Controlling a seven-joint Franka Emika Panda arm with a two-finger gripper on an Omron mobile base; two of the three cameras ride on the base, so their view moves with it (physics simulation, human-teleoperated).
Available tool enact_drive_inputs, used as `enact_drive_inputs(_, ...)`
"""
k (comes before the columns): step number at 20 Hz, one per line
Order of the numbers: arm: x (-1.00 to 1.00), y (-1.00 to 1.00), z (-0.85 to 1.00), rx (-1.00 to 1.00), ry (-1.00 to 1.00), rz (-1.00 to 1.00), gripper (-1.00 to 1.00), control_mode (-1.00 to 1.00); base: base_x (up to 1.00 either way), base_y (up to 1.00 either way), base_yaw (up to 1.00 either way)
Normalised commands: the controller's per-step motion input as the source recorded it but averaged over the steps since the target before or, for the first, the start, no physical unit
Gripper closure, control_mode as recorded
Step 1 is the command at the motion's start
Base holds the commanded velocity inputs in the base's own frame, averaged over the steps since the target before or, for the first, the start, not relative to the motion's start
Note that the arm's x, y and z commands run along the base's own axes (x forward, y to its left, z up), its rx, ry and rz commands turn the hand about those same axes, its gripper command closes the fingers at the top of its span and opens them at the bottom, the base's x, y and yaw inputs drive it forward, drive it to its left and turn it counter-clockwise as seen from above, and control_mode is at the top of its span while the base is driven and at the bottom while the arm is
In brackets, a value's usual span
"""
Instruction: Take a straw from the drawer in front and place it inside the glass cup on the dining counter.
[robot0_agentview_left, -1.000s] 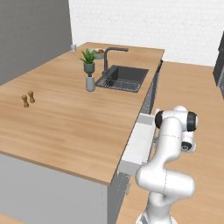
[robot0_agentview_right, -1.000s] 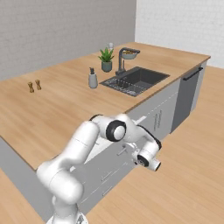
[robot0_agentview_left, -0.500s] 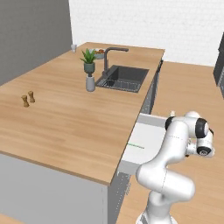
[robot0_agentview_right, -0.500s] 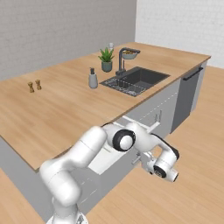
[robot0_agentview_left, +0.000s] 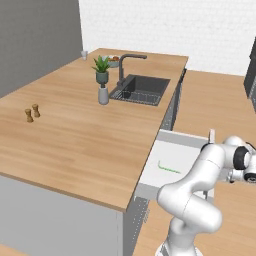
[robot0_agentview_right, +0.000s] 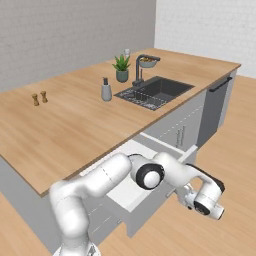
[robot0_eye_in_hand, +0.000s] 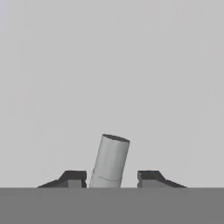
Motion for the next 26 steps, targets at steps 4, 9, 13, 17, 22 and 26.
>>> enact_drive_inputs(4, -0.28, -0.04, -0.01, -0.21, 0.06, 0.00, -1.00, -1.00, 0.00, 0.00, 0.00)
enact_drive_inputs(9, -0.22, 0.00, 0.02, -0.36, 0.06, 0.00, -1.00, -1.00, 0.00, 0.00, 0.00)
enact_drive_inputs(13, -0.45, 0.00, 0.83, -0.34, -0.03, 0.00, -1.00, -1.00, 0.00, 0.00, 0.00)
enact_drive_inputs(17, -0.70, 0.04, 1.00, -0.30, -0.16, 0.00, -1.00, -1.00, 0.00, 0.00, 0.00)
enact_drive_inputs(22, -0.39, 0.34, 1.00, -0.23, -0.03, 0.00, -1.00, -1.00, 0.00, 0.00, 0.00)
enact_drive_inputs(26, -0.01, 0.79, 1.00, -0.25, 0.05, 0.00, -1.00, -1.00, 0.00, 0.00, 0.00)
